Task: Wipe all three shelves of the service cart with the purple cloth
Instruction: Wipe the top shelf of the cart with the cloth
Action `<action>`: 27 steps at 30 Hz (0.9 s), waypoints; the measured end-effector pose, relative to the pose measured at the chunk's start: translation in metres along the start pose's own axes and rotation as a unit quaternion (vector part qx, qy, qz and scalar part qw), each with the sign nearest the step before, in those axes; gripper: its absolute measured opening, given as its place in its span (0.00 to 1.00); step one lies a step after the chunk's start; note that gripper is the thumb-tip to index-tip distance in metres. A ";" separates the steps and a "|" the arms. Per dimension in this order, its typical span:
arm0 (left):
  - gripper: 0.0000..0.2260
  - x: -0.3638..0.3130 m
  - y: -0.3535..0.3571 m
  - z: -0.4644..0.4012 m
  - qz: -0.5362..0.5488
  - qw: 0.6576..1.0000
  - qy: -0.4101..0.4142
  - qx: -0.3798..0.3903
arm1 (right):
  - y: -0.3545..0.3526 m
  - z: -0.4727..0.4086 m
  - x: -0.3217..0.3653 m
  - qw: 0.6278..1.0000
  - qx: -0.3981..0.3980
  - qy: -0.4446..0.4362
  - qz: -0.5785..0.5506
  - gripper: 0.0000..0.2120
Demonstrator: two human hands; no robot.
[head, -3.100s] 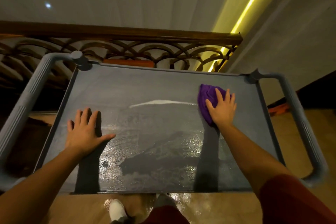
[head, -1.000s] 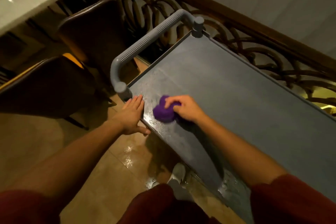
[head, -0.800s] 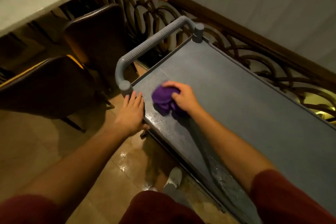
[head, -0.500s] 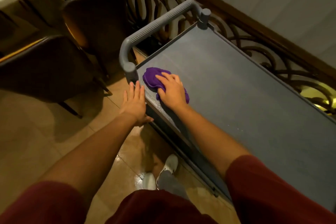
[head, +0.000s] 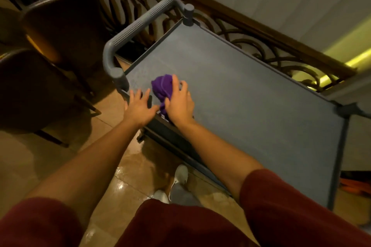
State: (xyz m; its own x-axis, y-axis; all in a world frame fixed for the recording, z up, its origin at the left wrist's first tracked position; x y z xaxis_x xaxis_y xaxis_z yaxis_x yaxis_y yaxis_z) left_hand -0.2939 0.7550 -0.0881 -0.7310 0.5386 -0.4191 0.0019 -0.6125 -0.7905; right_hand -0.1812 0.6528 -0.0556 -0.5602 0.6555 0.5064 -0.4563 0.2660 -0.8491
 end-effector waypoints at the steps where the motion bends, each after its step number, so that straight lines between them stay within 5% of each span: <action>1: 0.33 0.000 0.009 0.004 -0.014 1.000 -0.015 0.014 | 0.007 0.001 0.006 0.999 0.013 -0.006 0.042 0.37; 4: 0.33 0.007 0.022 0.004 -0.103 0.994 -0.028 0.032 | 0.013 0.023 -0.020 0.989 0.035 -0.024 0.145 0.31; 16: 0.36 0.006 0.028 -0.005 -0.132 0.987 -0.044 0.082 | -0.049 0.117 -0.170 0.971 0.020 0.155 0.180 0.23; 24: 0.33 -0.051 0.046 0.023 -0.142 0.989 0.009 0.049 | -0.052 0.044 -0.082 0.992 -0.067 0.109 0.009 0.27; 27: 0.33 -0.046 0.069 0.025 -0.157 0.985 -0.023 0.061 | -0.014 0.023 -0.055 0.994 -0.010 0.070 0.086 0.30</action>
State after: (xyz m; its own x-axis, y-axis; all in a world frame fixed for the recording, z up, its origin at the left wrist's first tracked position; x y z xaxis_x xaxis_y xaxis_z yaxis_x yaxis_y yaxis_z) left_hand -0.2773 0.6732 -0.1120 -0.7125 0.6877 -0.1393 -0.3091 -0.4858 -0.8176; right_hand -0.1602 0.5967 -0.0679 -0.5271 0.7837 0.3285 -0.3473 0.1541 -0.9250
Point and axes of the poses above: each hand's wrist, its own z-axis away from the middle knuckle, its own y-axis out of the palm, x = y × z, the point moved 7 cm from there along -z, towards the middle knuckle, and after that the axes turned 8 degrees about x, right-handed, at the moved point
